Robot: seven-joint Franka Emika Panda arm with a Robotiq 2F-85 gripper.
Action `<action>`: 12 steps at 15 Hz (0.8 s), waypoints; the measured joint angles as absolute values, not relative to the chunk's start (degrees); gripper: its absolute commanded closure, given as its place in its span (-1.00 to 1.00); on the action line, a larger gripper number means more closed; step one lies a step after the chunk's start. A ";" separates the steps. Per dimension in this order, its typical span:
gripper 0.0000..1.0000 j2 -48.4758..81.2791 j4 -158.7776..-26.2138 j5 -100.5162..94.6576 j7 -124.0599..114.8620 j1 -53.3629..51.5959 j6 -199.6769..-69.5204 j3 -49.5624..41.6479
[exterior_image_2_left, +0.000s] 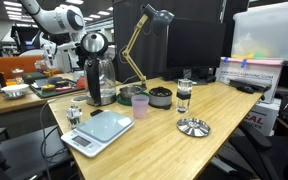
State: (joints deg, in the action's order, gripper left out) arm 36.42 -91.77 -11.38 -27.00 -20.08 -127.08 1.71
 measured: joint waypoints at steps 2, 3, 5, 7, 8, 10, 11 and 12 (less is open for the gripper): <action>0.98 36.42 -91.77 -11.38 -27.00 -20.08 -127.08 1.71; 0.98 36.42 -91.77 -11.38 -27.00 -20.08 -127.08 1.71; 1.00 36.42 -91.77 -11.38 -27.00 -20.08 -127.08 1.71; 1.00 36.47 -91.77 -11.41 -27.00 -20.08 -127.08 1.71; 1.00 36.55 -91.77 -11.45 -27.00 -20.08 -127.08 1.66; 1.00 36.80 -91.77 -11.53 -27.00 -20.08 -127.08 1.53; 1.00 36.97 -91.73 -11.53 -27.00 -20.08 -127.08 1.51; 1.00 37.16 -91.66 -11.53 -27.00 -20.10 -127.08 1.51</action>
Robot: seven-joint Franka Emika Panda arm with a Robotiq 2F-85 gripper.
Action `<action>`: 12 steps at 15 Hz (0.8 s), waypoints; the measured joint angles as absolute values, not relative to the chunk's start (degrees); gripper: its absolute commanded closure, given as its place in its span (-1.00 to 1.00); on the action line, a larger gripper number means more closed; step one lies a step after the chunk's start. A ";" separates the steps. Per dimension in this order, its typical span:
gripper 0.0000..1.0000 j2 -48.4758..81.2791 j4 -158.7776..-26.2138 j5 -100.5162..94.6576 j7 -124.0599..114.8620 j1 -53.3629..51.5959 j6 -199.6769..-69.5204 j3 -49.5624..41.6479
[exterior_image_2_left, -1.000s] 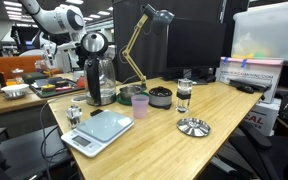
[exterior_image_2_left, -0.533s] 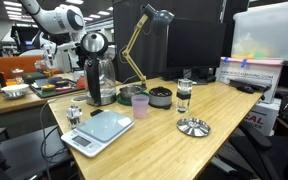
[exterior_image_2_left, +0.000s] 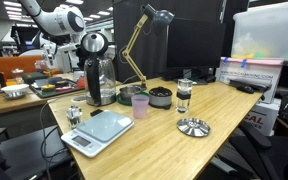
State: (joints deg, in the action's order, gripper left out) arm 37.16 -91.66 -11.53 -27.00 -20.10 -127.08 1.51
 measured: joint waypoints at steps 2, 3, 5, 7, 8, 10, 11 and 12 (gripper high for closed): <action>1.00 37.85 -91.04 -11.53 -27.00 -20.19 -127.08 1.56; 1.00 38.32 -90.61 -11.53 -27.00 -20.27 -127.08 1.56; 1.00 39.37 -89.47 -11.53 -27.00 -20.44 -127.07 1.57; 1.00 40.57 -88.20 -11.53 -27.00 -20.44 -127.05 1.50; 1.00 41.20 -87.52 -11.53 -27.00 -20.44 -127.00 1.40; 1.00 42.62 -86.05 -11.52 -27.00 -20.43 -126.78 1.13; 1.00 43.36 -85.36 -11.52 -27.00 -20.43 -126.48 1.04; 1.00 44.18 -84.41 -11.52 -27.00 -20.43 -125.95 0.98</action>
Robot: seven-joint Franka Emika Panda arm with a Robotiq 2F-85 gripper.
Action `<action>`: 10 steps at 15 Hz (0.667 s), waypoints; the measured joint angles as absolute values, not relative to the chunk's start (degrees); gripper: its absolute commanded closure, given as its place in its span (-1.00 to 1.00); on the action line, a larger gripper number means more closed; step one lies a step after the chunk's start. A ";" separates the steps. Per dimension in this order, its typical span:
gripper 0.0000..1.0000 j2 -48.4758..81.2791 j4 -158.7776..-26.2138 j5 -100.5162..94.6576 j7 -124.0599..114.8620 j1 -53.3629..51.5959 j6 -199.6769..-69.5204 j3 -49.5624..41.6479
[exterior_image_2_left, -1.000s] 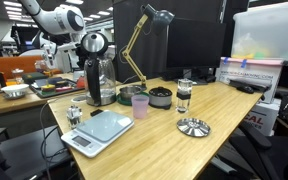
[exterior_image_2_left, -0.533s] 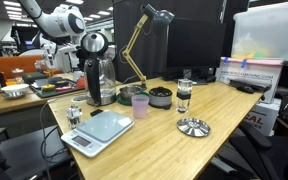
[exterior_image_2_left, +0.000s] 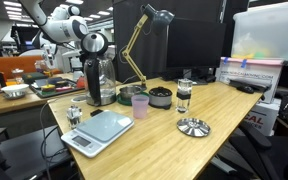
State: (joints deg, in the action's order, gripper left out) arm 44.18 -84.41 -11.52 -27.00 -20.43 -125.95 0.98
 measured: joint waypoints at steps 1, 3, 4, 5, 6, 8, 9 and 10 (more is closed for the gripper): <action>1.00 44.95 -83.62 -11.52 -27.00 -20.44 -125.53 0.92; 1.00 46.44 -81.96 -11.52 -26.99 -20.44 -124.67 0.81; 1.00 47.14 -81.13 -11.52 -26.99 -20.44 -124.05 0.76; 1.00 47.79 -80.44 -11.52 -26.99 -20.44 -123.47 0.71; 1.00 48.44 -79.64 -11.52 -26.98 -20.44 -123.00 0.63; 1.00 49.62 -78.31 -11.52 -26.97 -20.44 -122.25 0.39; 1.00 50.21 -77.57 -11.52 -26.96 -20.44 -121.69 0.28; 1.00 50.72 -76.95 -11.52 -26.95 -20.43 -121.20 0.19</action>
State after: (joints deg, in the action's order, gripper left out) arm 50.72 -76.95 -11.52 -26.95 -20.43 -121.20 0.19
